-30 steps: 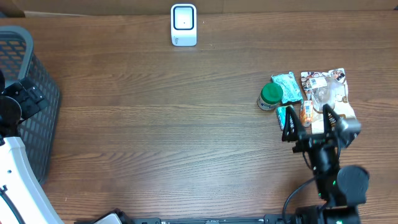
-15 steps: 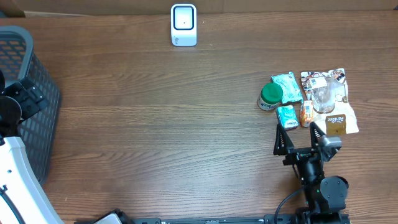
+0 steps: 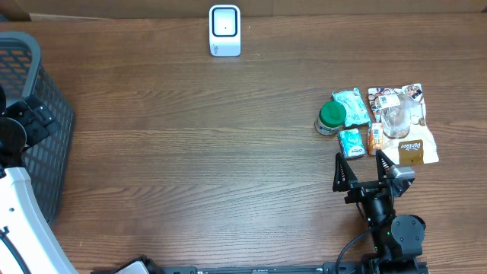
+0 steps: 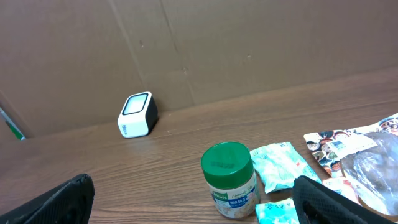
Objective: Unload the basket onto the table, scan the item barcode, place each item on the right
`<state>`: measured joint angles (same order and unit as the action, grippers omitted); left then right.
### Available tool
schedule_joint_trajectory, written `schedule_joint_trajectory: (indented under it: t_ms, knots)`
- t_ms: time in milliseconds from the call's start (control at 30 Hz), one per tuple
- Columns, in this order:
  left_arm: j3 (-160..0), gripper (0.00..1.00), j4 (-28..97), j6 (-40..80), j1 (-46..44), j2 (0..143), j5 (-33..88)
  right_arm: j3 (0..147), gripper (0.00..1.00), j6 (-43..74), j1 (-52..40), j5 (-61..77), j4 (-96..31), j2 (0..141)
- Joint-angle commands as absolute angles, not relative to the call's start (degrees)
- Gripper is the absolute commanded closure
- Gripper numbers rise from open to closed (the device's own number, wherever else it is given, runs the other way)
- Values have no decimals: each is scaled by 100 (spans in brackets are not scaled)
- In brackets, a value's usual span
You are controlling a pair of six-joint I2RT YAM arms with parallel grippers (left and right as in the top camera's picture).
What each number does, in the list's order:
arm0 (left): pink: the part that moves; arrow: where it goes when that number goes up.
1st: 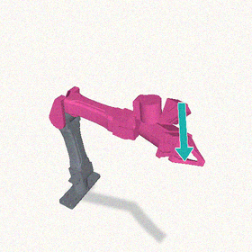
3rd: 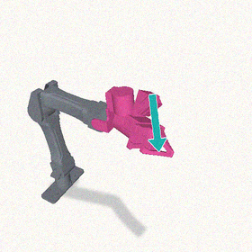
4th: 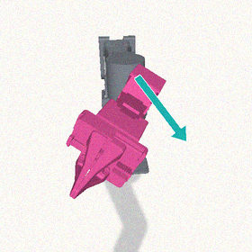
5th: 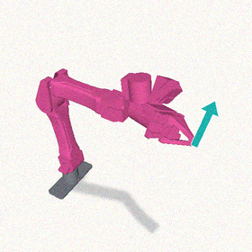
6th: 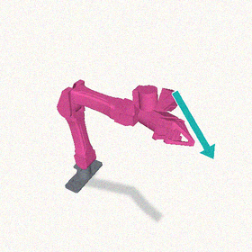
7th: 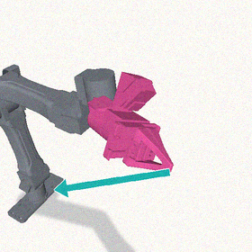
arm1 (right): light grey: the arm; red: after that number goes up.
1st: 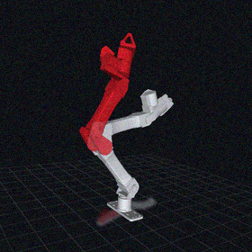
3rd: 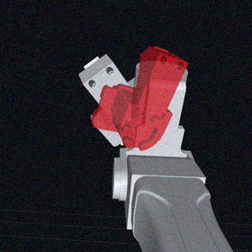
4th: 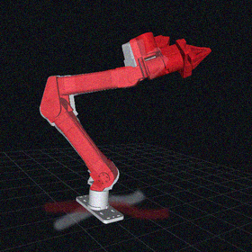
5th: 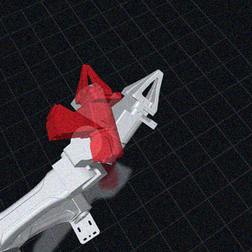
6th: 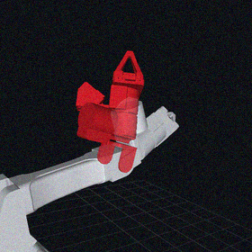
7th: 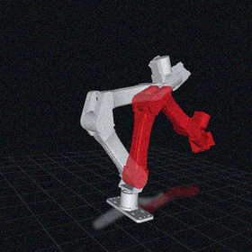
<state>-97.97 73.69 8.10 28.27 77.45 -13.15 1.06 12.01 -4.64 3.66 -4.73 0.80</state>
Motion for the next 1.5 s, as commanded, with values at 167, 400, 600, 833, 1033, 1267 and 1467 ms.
schedule_joint_trajectory:
  t_ms: [167,400,600,833,1033,1267,1467]
  knots:
    - [-9845,0,7367,729,2838,7758,-1389,45,0,1238,-504,392,-447,16]
    - [-9845,1,7367,729,2838,7758,-1389,45,0,1238,-504,392,-447,16]
    - [-9845,0,7365,729,2838,7758,-1391,45,0,1238,-504,392,-447,16]
    - [-9845,0,7367,729,2576,7199,-1391,45,0,1236,-504,392,-447,16]
    - [-9841,0,7367,729,1767,6333,-1389,45,0,1238,-504,392,-447,16]
    - [-9778,1,7367,729,1557,5502,-1391,45,0,1236,-504,392,-447,16]
    - [-9065,1,7367,729,1269,4777,-1393,45,0,1238,-504,392,-447,16]
